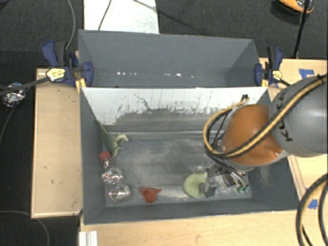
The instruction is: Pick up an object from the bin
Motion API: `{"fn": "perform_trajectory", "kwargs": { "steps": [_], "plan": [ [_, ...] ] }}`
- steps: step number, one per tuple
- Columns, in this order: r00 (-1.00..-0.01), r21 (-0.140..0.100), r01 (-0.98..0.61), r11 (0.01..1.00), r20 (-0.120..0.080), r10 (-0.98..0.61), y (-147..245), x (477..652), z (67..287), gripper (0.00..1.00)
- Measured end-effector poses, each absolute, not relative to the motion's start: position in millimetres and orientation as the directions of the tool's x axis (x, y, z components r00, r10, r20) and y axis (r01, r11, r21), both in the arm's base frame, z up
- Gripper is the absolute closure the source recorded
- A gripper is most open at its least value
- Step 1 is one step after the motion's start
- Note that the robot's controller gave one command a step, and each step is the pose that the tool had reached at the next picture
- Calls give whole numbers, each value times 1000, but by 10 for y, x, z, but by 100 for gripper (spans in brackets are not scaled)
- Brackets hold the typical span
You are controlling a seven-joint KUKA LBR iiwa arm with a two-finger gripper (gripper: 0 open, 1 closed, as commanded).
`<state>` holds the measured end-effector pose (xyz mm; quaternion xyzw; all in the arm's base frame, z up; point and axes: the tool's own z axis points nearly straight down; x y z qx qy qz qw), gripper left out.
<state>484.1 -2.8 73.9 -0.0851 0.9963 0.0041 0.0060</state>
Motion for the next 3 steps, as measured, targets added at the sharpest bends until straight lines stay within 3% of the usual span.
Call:
{"fn": "perform_trajectory", "kwargs": {
  "steps": [3],
  "plan": [
    [-954,5,-299,954,-16,-299,-466,4828,870,100]
  ]
}}
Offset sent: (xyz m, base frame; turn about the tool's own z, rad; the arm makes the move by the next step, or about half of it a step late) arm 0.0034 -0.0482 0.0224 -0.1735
